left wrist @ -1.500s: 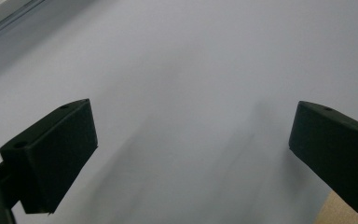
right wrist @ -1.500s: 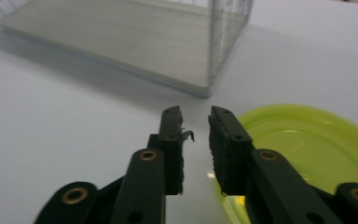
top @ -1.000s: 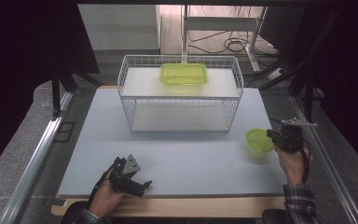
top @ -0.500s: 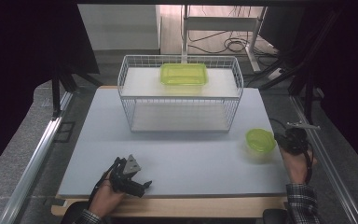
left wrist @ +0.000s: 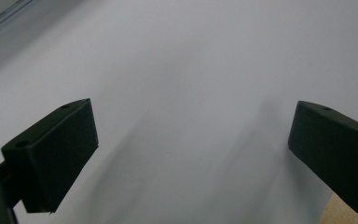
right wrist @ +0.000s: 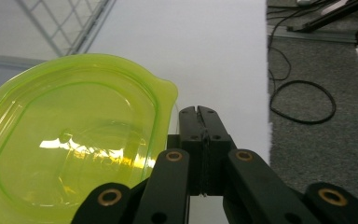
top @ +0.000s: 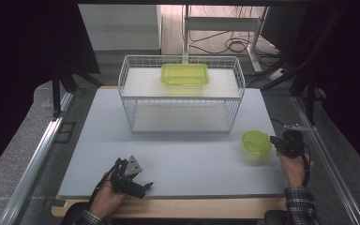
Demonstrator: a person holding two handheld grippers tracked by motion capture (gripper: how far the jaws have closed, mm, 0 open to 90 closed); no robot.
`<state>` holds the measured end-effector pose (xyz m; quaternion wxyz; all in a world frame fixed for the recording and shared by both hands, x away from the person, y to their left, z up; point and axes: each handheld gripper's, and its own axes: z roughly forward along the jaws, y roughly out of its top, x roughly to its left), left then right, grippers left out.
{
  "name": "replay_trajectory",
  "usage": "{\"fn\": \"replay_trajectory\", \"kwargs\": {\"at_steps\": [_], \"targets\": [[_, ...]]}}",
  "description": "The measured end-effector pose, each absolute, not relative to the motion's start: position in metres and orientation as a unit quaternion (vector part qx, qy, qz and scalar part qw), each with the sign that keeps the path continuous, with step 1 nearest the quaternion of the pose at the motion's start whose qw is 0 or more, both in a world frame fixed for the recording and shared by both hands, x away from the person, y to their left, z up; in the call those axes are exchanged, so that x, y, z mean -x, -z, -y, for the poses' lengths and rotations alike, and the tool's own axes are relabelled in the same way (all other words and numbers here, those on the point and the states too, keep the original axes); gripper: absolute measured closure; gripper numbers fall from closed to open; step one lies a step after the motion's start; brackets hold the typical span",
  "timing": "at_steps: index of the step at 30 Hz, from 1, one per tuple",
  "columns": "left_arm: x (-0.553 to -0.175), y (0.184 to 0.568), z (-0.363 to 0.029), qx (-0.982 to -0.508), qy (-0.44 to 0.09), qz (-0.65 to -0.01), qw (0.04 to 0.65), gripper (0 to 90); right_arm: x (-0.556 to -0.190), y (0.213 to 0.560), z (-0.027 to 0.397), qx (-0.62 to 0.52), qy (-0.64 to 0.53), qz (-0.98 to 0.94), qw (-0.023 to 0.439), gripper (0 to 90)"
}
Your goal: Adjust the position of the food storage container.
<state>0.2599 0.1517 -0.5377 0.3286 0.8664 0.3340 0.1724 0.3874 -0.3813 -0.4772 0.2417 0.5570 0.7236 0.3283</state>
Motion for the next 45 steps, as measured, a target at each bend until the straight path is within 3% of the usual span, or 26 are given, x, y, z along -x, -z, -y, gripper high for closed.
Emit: {"fn": "replay_trajectory", "kwargs": {"at_steps": [27, 37, 45], "targets": [[-0.259, 0.539, -0.149, -0.871, -0.174, -0.328, 0.322, 1.3, -0.371, 0.48, 0.317, -0.523, -0.354, -0.757, 0.167, 86.8], [-0.259, 0.539, -0.149, -0.872, -0.176, -0.327, 0.32, 1.6, -0.37, 0.485, 0.32, -0.528, -0.332, -0.764, 0.167, 89.2], [-0.259, 0.539, -0.15, -0.87, -0.177, -0.331, 0.321, 1.5, -0.367, 0.496, 0.313, -0.521, -0.325, -0.78, 0.119, 89.3]]}}
